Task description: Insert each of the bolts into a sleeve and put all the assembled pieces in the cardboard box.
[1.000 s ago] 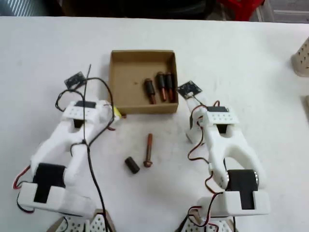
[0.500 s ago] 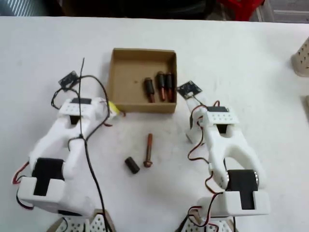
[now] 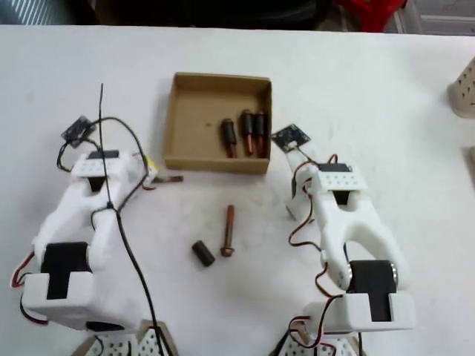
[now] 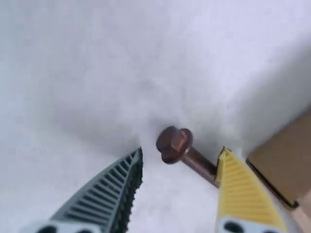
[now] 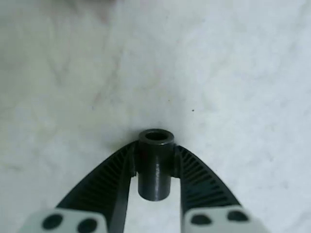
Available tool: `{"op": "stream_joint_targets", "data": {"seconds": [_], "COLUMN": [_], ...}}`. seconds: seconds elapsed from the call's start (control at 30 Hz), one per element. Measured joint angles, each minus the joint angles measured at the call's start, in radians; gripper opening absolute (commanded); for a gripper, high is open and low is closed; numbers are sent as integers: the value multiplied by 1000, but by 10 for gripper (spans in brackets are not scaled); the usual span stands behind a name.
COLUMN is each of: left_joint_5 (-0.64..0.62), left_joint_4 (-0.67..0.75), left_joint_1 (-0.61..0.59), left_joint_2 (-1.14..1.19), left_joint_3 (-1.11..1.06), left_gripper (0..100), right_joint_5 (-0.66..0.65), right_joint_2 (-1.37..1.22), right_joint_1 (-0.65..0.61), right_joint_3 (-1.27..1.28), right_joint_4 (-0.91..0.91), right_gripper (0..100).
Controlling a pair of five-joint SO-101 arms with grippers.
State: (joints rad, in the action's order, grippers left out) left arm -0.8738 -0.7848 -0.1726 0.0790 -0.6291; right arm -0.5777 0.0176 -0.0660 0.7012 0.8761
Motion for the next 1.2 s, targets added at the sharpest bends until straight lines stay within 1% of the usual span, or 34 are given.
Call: {"op": "stream_joint_targets", "data": {"seconds": [0.23, 0.33, 0.73, 0.8, 0.97, 1.03, 1.2], "left_joint_5": [6, 44, 57, 57, 91, 95, 114], "left_joint_4": [0, 2, 2, 2, 2, 2, 8], "left_joint_1": [-23, 15, 74, 75, 75, 78, 91], "left_joint_2": [0, 0, 0, 0, 0, 0, 0], "left_joint_3": [-8, -23, -23, -23, -23, -23, -23], "left_gripper": [252, 252, 251, 222, 69, 62, 84], "right_joint_5": [0, 0, 0, 0, 0, 0, 0], "right_joint_2": [0, 0, 0, 0, 0, 0, 0], "right_joint_1": [0, 0, 0, 0, 0, 0, 0], "right_joint_3": [0, 0, 0, 0, 0, 0, 0], "right_joint_4": [0, 0, 0, 0, 0, 0, 0], "right_gripper": [17, 17, 17, 17, 17, 17, 17]}}
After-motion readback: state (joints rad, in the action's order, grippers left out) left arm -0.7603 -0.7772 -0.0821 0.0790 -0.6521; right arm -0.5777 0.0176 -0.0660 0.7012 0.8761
